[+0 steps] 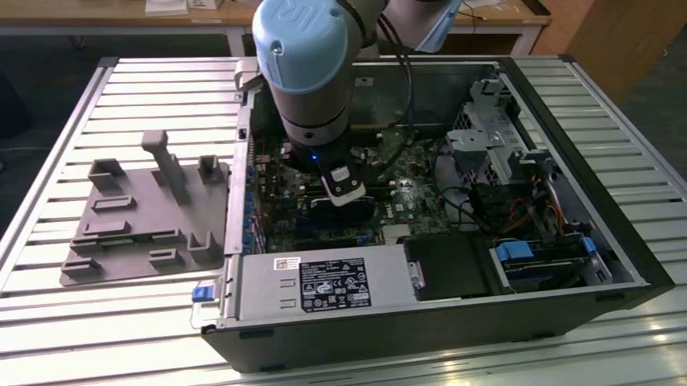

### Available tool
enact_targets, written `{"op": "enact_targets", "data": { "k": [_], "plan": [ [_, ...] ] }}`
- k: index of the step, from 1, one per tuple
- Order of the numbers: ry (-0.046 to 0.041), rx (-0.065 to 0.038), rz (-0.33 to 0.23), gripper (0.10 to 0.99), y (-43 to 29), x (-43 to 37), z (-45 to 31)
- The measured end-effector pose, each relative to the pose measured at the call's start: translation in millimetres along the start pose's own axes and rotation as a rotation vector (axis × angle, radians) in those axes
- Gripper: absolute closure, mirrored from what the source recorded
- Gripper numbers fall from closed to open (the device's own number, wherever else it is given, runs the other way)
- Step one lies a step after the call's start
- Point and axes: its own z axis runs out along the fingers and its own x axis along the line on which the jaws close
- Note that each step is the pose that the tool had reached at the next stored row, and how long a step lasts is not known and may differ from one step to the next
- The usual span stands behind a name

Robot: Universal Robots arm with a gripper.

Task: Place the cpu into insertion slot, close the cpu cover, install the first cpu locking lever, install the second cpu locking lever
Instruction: 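Install the second cpu locking lever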

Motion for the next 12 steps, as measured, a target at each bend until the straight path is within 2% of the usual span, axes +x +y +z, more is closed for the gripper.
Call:
{"op": "enact_targets", "data": {
  "k": [6, 12],
  "plan": [
    [0.0003, -0.006, -0.002, 0.984, -2.2, 3.4, 4.2],
    [0.0003, -0.006, -0.002, 0.984, -1.9, 3.9, 6.4]
  ]
}}
